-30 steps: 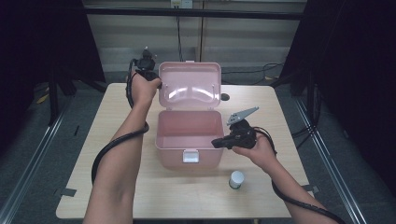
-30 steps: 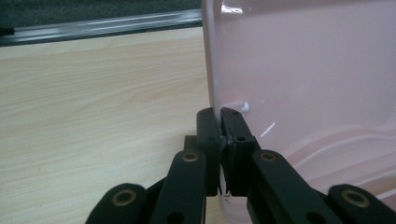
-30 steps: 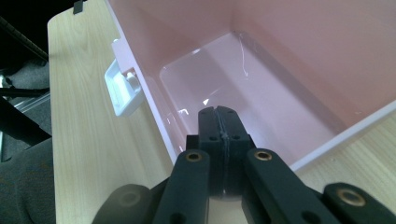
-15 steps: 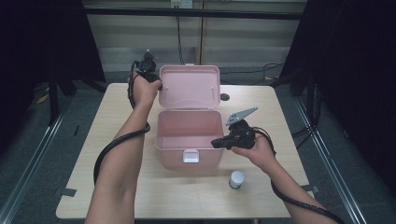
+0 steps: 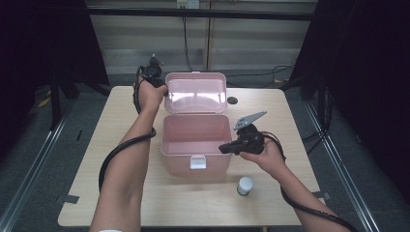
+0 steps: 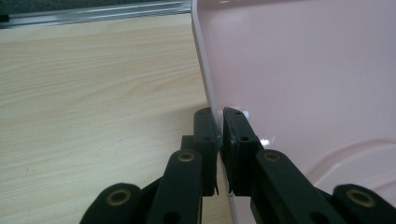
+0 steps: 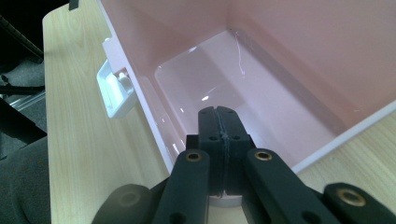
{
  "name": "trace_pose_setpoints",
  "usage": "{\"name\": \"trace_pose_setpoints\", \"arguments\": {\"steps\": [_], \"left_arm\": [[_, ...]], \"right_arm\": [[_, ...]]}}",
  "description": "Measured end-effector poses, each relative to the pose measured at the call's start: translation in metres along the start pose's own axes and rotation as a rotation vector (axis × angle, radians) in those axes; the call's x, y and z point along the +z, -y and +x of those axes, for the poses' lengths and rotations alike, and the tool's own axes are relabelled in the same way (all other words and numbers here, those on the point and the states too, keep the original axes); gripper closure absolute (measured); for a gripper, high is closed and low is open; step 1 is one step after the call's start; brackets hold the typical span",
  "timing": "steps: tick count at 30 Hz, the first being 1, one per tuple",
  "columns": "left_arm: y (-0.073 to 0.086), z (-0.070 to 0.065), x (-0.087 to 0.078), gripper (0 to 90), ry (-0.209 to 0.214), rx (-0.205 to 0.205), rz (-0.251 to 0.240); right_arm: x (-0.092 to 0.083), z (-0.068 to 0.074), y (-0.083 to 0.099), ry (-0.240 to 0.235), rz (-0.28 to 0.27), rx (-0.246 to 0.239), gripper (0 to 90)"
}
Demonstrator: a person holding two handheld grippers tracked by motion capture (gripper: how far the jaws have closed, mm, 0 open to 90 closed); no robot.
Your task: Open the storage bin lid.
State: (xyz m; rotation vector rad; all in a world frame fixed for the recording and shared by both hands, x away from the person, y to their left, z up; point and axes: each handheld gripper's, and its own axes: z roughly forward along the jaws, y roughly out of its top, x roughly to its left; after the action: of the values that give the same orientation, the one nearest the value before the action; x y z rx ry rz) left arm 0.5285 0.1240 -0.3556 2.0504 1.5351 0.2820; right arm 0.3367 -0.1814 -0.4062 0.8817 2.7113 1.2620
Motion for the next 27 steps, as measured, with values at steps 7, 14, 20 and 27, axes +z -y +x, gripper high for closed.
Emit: {"name": "trace_pose_setpoints", "arguments": {"steps": [7,14,20,27], "left_arm": [[0.005,0.002,0.008,83.7,0.000,-0.012,0.014],[0.009,0.002,0.013,83.7,0.001,-0.019,0.029],[0.012,0.004,0.017,83.8,0.004,-0.015,0.038],[0.013,0.005,0.019,83.8,0.006,-0.017,0.042]], "right_arm": [[0.000,0.002,0.001,-0.002,-0.005,-0.002,89.7],[0.000,0.006,0.003,-0.006,-0.015,-0.002,89.9],[0.000,0.007,0.003,-0.006,-0.013,-0.001,89.8],[0.000,0.008,0.003,-0.008,-0.014,0.000,90.0]]}}
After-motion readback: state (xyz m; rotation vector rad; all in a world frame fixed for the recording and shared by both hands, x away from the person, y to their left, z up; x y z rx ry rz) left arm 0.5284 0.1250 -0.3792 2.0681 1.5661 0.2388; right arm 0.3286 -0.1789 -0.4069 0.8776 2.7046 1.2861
